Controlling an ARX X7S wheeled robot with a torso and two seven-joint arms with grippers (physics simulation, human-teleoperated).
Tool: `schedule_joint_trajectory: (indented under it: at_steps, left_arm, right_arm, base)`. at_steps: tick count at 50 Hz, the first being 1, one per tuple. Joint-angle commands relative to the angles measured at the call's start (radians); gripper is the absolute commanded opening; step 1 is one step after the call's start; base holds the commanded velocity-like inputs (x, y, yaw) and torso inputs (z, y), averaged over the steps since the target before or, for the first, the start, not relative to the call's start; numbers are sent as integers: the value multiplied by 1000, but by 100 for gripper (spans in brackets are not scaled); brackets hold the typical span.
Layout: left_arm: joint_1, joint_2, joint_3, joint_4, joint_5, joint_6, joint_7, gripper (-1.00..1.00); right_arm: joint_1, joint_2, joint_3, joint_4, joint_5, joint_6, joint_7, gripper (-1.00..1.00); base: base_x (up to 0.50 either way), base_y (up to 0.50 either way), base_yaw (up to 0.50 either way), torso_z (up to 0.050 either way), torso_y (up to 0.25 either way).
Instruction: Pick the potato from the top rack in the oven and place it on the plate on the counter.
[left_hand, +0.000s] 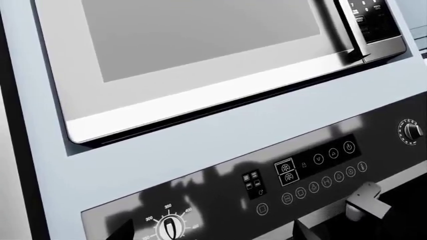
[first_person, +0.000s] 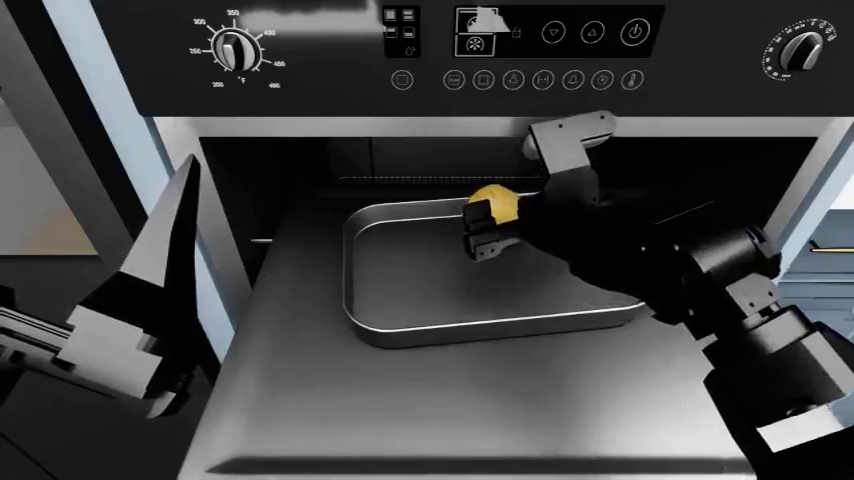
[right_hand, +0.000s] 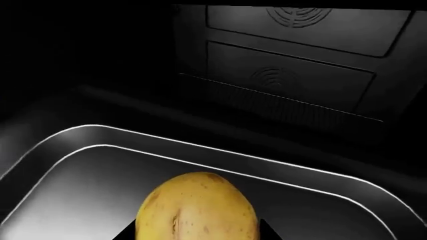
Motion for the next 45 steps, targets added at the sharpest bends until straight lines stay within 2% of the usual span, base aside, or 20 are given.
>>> schedule_joint_trajectory:
  at_steps: [1, 29, 45]
  left_arm:
    - [-1, 0, -8, 0, -8, -4, 3, 100]
    - [-18, 1, -14, 0, -20, -13, 8, 100]
    - [-70, 8, 34, 0, -22, -18, 5, 100]
  right_arm:
    - [0, 18, 3, -44, -4, 14, -7, -100]
    - [-79, 142, 49, -300, 80, 41, 57, -100]
    - [-210, 284, 118, -609, 160, -6, 119, -100]
  base:
    - [0, 0, 0, 0, 0]
    - [0, 0, 0, 0, 0]
    - [0, 0, 0, 0, 0]
